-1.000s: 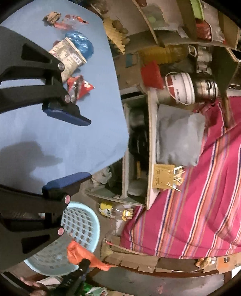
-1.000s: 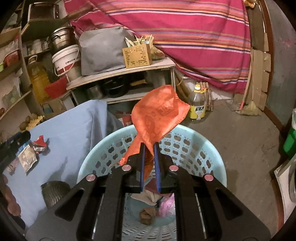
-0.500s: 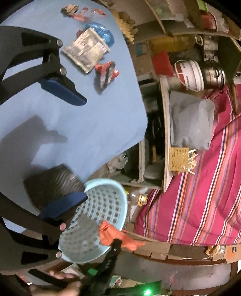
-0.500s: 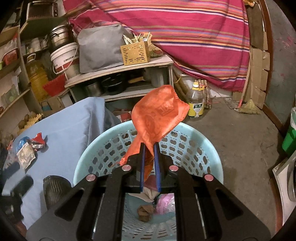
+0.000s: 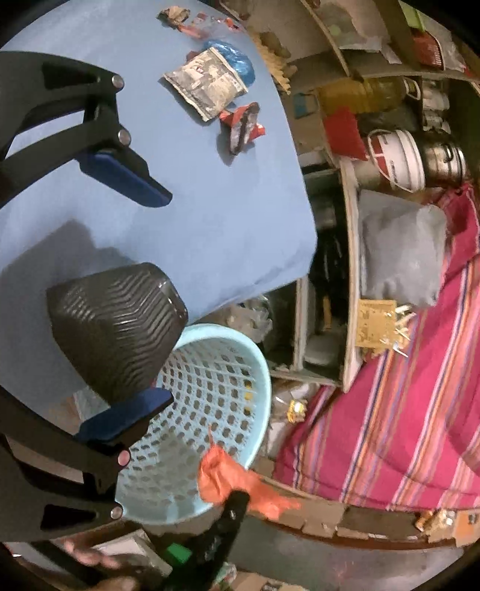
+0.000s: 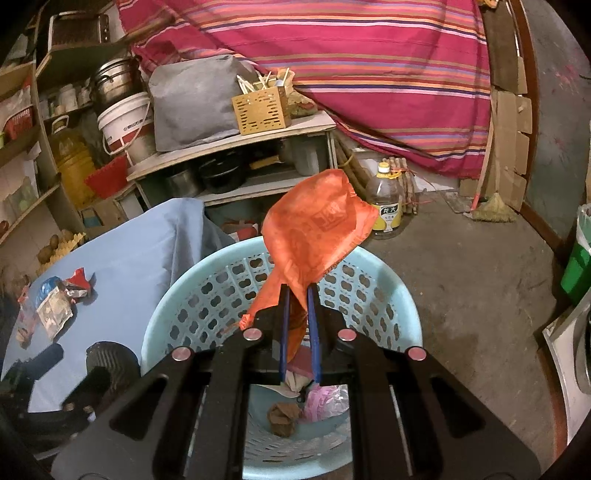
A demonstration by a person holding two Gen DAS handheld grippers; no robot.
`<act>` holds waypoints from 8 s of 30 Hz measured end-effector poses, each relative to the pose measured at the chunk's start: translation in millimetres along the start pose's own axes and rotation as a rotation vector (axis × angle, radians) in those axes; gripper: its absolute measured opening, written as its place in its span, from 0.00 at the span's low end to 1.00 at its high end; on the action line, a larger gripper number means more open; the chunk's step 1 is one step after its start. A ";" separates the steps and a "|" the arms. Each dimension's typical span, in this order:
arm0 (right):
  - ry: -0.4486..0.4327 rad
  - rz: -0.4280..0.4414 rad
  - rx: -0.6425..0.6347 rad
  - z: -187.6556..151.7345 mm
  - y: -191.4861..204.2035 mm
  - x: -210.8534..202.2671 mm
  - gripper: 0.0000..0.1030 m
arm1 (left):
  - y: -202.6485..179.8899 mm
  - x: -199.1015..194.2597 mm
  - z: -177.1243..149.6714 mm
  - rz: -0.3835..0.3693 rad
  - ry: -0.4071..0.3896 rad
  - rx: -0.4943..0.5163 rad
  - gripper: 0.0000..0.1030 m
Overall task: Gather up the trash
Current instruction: 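Carry the cylinder and orange bag over the light blue basket and open both tools, then return both tools to the table and grasp the brown crumpled paper with the left tool, then grasp the beige printed snack bag with the right tool while the left tool holds the paper, then carry the paper and snack bag over the basket and open both tools, then return to the table and grasp the red foil snack wrapper with the right tool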
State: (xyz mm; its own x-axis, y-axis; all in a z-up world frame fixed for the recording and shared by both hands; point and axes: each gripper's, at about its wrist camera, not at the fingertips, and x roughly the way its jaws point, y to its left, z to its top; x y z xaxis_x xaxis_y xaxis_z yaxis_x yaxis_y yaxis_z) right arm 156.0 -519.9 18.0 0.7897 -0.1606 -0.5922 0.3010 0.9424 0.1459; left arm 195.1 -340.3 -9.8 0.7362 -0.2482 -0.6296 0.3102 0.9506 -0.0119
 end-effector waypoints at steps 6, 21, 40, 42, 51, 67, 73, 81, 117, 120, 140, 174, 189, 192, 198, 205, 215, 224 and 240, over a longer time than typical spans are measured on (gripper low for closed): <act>0.001 0.004 0.010 -2.3 -8.6 -3.4 0.12 | -0.4 18.9 -2.6 0.000 0.063 -0.021 0.93; 0.034 0.028 0.013 -5.9 -9.7 6.5 0.12 | 12.1 27.8 -6.0 -0.098 0.113 -0.018 0.73; -0.107 -0.110 0.055 0.0 -32.7 -30.0 0.92 | -29.2 8.2 54.2 -0.161 -0.087 0.100 0.74; -0.130 -0.116 0.087 0.0 -40.9 -37.7 0.92 | -44.5 14.7 52.2 -0.181 -0.092 0.134 0.74; -0.137 -0.148 0.155 1.2 -62.4 -43.3 0.92 | -84.1 44.3 50.9 -0.242 -0.106 0.209 0.74; -0.096 -0.140 0.114 2.9 -43.3 -24.4 0.92 | -48.8 46.4 43.5 -0.215 -0.047 0.148 0.84; -0.085 -0.125 0.082 5.4 -15.8 -14.1 0.96 | -3.2 24.4 40.0 -0.152 -0.064 0.128 0.84; -0.010 -0.086 0.004 2.3 45.0 17.8 0.96 | 116.2 -1.2 32.1 -0.001 -0.078 0.079 0.91; 0.132 0.287 -0.365 -44.6 367.6 85.8 0.96 | 441.0 26.2 -40.4 0.191 0.192 -0.266 0.52; 0.143 0.298 -0.436 -55.9 389.8 86.3 0.96 | 441.2 25.0 -40.4 0.183 0.183 -0.254 0.51; 0.279 0.322 -0.586 -86.7 429.0 115.9 0.67 | 441.2 -32.8 -23.7 0.231 0.061 -0.238 0.51; 0.033 0.132 -0.203 6.6 155.7 23.7 0.35 | 277.1 -20.2 16.2 0.160 -0.080 -0.084 0.51; 0.112 -0.007 -0.049 1.4 43.4 25.0 0.63 | 140.9 -10.9 42.8 0.000 -0.117 0.045 0.51; 0.111 -0.027 -0.054 0.3 40.0 24.4 0.73 | 109.8 -7.3 55.3 -0.052 -0.122 0.039 0.51; 0.085 -0.036 0.032 4.8 16.8 16.9 0.83 | 55.2 -2.4 66.4 -0.111 -0.138 0.082 0.51; 0.027 -0.098 0.094 8.2 -8.5 2.1 0.95 | 13.5 16.0 71.6 -0.153 -0.111 0.107 0.51; -0.021 -0.117 0.215 8.1 -47.4 -15.8 0.96 | -45.3 48.3 61.6 -0.193 -0.047 0.156 0.51; -0.018 -0.117 0.238 6.3 -53.3 -16.5 0.96 | -58.9 55.5 66.4 -0.232 -0.037 0.165 0.73; 0.004 -0.138 0.131 10.6 -3.4 1.8 0.96 | 80.0 20.2 53.1 -0.042 -0.073 0.081 0.90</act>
State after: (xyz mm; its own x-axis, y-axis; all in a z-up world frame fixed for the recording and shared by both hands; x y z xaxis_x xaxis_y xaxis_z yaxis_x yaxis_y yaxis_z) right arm 162.0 -526.6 24.9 0.7341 -0.2845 -0.6166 0.4736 0.8652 0.1646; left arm 266.7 -279.2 17.8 0.7623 -0.3033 -0.5717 0.3874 0.9215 0.0277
